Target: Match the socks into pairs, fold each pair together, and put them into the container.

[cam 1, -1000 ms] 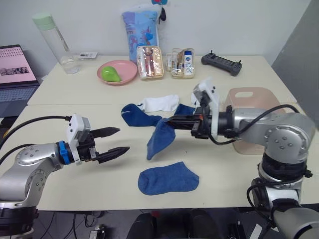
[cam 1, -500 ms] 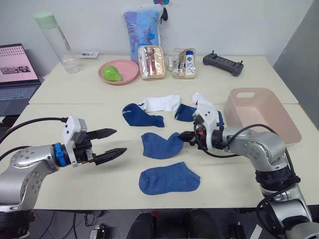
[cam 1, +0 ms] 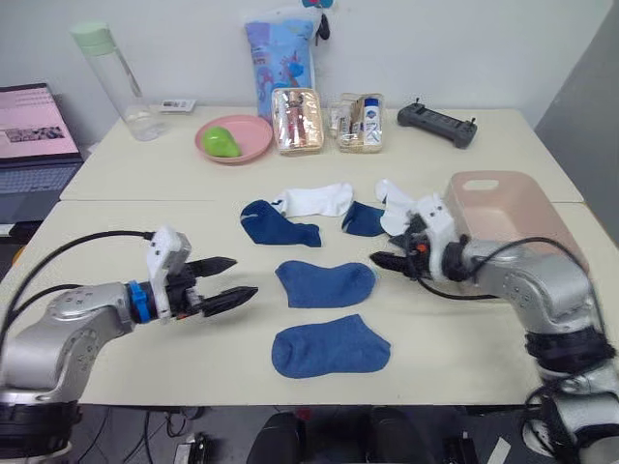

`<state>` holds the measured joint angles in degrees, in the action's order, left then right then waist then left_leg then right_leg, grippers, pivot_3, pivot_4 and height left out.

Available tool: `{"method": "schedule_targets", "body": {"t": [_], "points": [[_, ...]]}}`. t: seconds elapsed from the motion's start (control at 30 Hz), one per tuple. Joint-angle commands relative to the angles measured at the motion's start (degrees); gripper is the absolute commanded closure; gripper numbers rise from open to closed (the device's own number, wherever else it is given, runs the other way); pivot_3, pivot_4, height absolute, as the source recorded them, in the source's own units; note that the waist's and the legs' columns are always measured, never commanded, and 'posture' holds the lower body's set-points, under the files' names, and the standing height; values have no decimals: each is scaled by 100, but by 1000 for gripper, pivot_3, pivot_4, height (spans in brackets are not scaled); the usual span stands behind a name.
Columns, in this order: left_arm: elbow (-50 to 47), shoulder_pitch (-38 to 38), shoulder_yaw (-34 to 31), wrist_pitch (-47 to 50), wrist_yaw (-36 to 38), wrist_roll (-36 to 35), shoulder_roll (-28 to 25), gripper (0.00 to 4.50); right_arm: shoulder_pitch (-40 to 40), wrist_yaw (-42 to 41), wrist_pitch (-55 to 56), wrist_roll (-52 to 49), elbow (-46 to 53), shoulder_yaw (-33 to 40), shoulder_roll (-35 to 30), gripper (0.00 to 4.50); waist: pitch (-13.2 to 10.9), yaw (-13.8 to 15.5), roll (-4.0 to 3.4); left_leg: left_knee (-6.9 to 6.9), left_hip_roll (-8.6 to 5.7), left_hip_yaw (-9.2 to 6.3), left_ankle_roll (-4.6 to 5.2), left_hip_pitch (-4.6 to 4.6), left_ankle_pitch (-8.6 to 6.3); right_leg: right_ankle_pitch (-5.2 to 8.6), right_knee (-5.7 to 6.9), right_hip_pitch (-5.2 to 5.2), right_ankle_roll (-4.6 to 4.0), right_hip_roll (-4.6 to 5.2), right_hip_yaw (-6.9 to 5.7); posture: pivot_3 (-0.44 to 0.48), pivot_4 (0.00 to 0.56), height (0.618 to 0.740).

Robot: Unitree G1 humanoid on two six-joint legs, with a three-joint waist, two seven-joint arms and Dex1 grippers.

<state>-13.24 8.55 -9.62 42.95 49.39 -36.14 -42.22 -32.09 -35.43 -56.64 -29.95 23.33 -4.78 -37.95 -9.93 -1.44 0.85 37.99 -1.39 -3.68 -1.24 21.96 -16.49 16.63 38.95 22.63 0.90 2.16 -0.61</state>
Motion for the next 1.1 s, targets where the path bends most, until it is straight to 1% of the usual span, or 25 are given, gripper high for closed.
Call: {"method": "schedule_targets", "body": {"t": [0.03, 0.13, 0.2, 0.37, 0.4, 0.47, 0.7, 0.8, 0.87, 0.93, 0.97, 1.03, 1.1], "points": [[132, 421, 263, 214, -739, 272, 377, 0, 108, -597, 210, -409, 744, 119, -194, 1386, -4, 1, 19, 2, 3, -5, 0, -1, 0, 0, 1, -3, 0, -3, -5, 0, 150, 733], [233, 702, 617, 251, -1070, 550, 674, 0, 347, -921, 207, -464, 1043, -29, -506, 1386, -8, 10, 28, 7, 4, -8, 0, -2, 0, -1, 2, -8, 0, -5, -6, 0, 150, 733], [333, 850, 830, 370, -1240, 684, 827, 0, 476, -992, 366, -260, 1157, -212, -681, 1386, -9, 4, 29, 9, 1, -2, 0, -2, 0, -1, 1, -8, 0, -2, 0, 0, 150, 733], [329, 905, 1106, 818, -1317, 694, 999, 0, 567, -904, 401, -263, 1301, -227, -641, 1386, -9, 0, 31, 9, 0, -3, -1, -4, 1, -1, 3, -7, 1, -1, -1, 0, 150, 733], [301, 895, 1160, 865, -1266, 676, 1007, 368, 590, -916, 432, -244, 1325, -237, -666, 1339, -9, 5, 31, 9, 1, -7, -2, -4, 1, -1, 3, -8, 0, -1, -4, 0, 150, 733], [314, 900, 1206, 883, -1275, 690, 1067, 821, 628, -942, 503, -205, 1353, -257, -705, 1339, -9, 8, 31, 9, 0, -7, -2, -5, 1, -1, 3, -11, 1, 0, -3, 0, 150, 733], [508, 1003, 1173, 691, -1156, 704, 1213, 2952, 707, -1026, 730, -89, 1308, -263, -743, 1339, -10, 50, 31, 13, -3, -8, -2, -11, 1, -1, -3, -23, 1, 2, -4, 0, 150, 733], [508, 1073, 899, 513, -1062, 525, 1334, 3872, 786, -1084, 805, -55, 1306, -239, -767, 1339, -12, 70, 35, 13, -3, -9, -3, -10, 1, -1, -4, -23, 1, 2, -4, 0, 150, 733], [424, 1055, 580, 466, -910, 278, 1330, 4486, 813, -1113, 834, -48, 1313, -242, -769, 1339, -13, 69, 37, 13, -3, -9, -3, -9, 2, -1, -4, -23, 0, 2, -4, 0, 150, 733], [360, 1033, 338, 527, -816, 74, 1269, 4486, 827, -1125, 838, -54, 1322, -241, -761, 1339, -13, 65, 37, 13, -1, -8, -3, -10, 2, -1, -3, -21, 0, 2, -5, 0, 150, 733], [319, 1036, 107, 682, -794, -118, 1178, 4486, 826, -1126, 831, -65, 1331, -245, -753, 1339, -13, 65, 37, 13, -1, -8, -4, -12, 2, -1, -2, -21, 0, 2, -5, 0, 150, 733], [269, 1061, -435, 1112, -801, -568, 931, 4486, 823, -1126, 809, -92, 1346, -252, -742, 1339, -14, 63, 37, 13, 0, -11, -4, -12, 2, -1, -1, -21, 0, 1, -7, 0, 150, 733], [173, 993, -833, 1562, -706, -916, 501, 4486, 814, -1137, 786, -115, 1363, -259, -745, 1339, -14, 57, 38, 13, 0, -11, -4, -11, 2, -1, -1, -21, 0, 1, -7, 0, 150, 733]]}}
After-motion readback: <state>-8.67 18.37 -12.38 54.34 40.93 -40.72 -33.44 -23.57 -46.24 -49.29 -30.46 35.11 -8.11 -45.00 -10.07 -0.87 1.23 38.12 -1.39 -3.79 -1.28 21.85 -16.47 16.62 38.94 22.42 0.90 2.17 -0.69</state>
